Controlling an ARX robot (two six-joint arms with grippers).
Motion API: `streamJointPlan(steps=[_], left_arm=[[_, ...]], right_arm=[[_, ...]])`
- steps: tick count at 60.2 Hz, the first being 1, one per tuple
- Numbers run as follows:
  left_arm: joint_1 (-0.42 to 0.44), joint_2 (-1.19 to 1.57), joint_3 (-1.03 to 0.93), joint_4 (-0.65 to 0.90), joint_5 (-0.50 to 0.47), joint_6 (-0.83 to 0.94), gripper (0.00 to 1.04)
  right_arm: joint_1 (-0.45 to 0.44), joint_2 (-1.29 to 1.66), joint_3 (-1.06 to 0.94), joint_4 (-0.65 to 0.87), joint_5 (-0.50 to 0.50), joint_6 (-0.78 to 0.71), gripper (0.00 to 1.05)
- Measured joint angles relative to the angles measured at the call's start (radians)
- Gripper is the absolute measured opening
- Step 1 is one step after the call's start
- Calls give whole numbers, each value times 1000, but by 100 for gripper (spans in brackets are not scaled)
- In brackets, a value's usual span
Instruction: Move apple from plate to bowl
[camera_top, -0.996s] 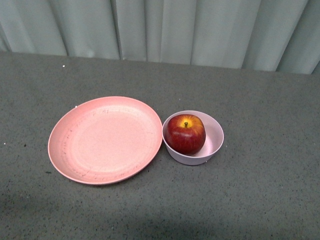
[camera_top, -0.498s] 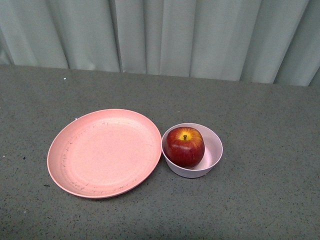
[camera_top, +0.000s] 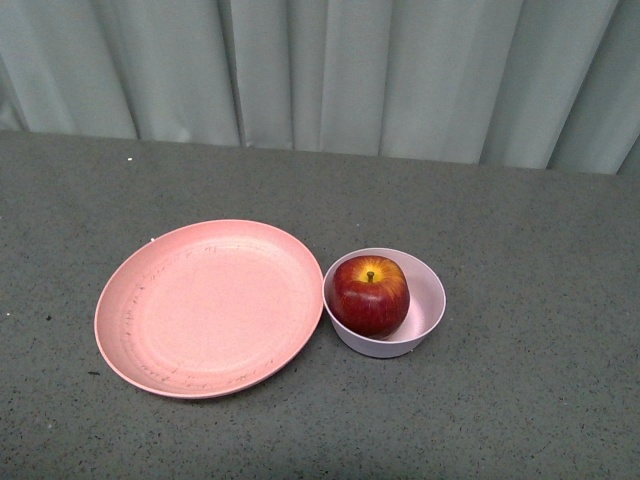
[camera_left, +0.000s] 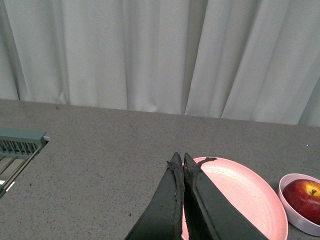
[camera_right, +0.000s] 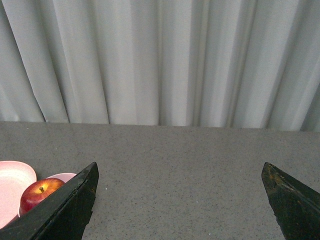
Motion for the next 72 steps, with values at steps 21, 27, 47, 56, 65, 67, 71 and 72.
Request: streamJointPlan(steps=[21,27,47,56,65,67,71,72], left_arm=[[0,-101,0,-100,0,0,4],[0,-134,0,-135,0,0,4],[0,-285,0,-292,3,0,20],[0,-285,0,-292,3,0,45],[0,-285,0,-292,3,0,73],[0,-285,0,-292,3,0,79],[0,-285,0,-292,3,0,90],[0,-285,0,-292,3,0,93]], right_arm=[[0,0,0,0,0,0,95],[0,0,0,0,0,0,95],[0,0,0,0,0,0,95],[0,0,0,0,0,0,95],[0,0,0,0,0,0,95],[0,0,0,0,0,0,95],[0,0,0,0,0,0,95],[0,0,0,0,0,0,95]])
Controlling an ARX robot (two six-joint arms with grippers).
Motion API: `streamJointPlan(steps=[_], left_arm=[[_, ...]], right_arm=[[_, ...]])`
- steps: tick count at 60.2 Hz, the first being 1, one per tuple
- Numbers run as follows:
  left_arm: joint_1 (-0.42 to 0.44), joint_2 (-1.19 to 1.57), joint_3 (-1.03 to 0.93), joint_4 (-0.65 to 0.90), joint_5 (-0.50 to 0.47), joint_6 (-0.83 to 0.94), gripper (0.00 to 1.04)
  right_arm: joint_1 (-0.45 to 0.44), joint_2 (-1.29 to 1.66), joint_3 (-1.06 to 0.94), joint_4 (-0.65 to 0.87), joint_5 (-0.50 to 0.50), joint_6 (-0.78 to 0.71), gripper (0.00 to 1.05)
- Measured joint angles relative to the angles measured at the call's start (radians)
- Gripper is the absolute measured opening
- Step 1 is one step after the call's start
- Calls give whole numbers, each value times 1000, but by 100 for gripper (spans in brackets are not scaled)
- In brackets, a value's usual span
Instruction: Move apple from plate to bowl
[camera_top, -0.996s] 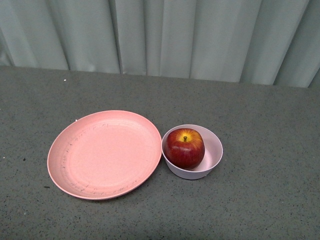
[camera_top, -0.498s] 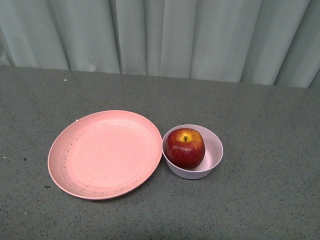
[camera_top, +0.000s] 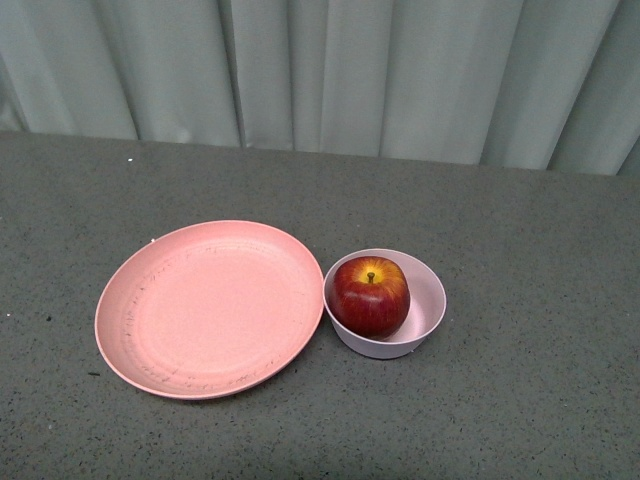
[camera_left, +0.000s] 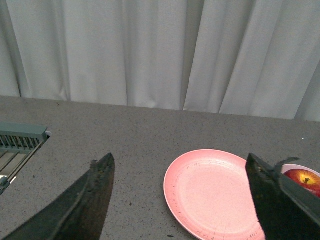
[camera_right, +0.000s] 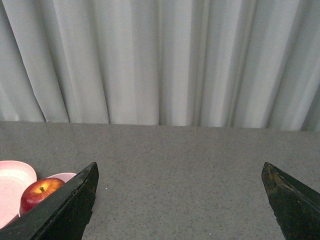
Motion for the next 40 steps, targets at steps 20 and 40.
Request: streamJointPlan(steps=[20,40], left_arm=[[0,0,0,0,0,3,98],[0,0,0,0,0,3,98]], right_arm=[[0,0,0,0,0,0,95],[0,0,0,0,0,0,95]])
